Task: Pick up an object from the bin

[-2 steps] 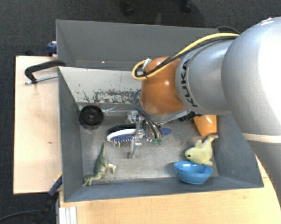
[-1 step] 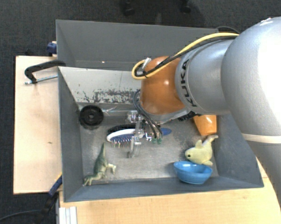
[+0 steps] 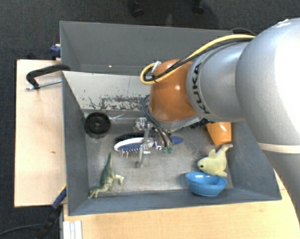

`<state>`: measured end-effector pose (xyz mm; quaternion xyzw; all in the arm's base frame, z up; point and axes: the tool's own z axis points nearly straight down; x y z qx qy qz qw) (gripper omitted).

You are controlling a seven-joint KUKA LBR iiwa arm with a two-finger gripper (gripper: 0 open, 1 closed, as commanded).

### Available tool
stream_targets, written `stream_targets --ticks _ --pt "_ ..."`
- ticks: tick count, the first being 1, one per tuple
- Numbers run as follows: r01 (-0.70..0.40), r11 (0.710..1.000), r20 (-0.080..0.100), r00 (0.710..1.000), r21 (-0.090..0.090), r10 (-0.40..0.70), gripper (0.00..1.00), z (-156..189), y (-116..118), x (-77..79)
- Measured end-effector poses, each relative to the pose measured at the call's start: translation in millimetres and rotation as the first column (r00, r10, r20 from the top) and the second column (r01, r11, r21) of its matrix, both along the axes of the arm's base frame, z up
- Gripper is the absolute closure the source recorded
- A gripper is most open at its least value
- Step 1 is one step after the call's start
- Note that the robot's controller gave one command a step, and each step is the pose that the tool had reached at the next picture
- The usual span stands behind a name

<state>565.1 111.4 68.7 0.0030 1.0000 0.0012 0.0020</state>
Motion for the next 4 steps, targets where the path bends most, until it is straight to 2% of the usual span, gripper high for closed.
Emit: stream_targets --ticks 1,2,3,4 --pt "0.001 1.000 0.001 1.000 0.000 -0.001 0.00 1.0 0.9 1.1" --pt "0.000 1.000 -0.001 1.000 0.000 0.000 1.00 0.1 0.7 0.5" --pt "0.001 1.000 0.002 1.000 0.000 -0.001 1.00 34.2 1.4 1.8" --pt "0.000 1.000 0.006 1.000 0.001 0.000 1.00 94.4 2.4 4.1"
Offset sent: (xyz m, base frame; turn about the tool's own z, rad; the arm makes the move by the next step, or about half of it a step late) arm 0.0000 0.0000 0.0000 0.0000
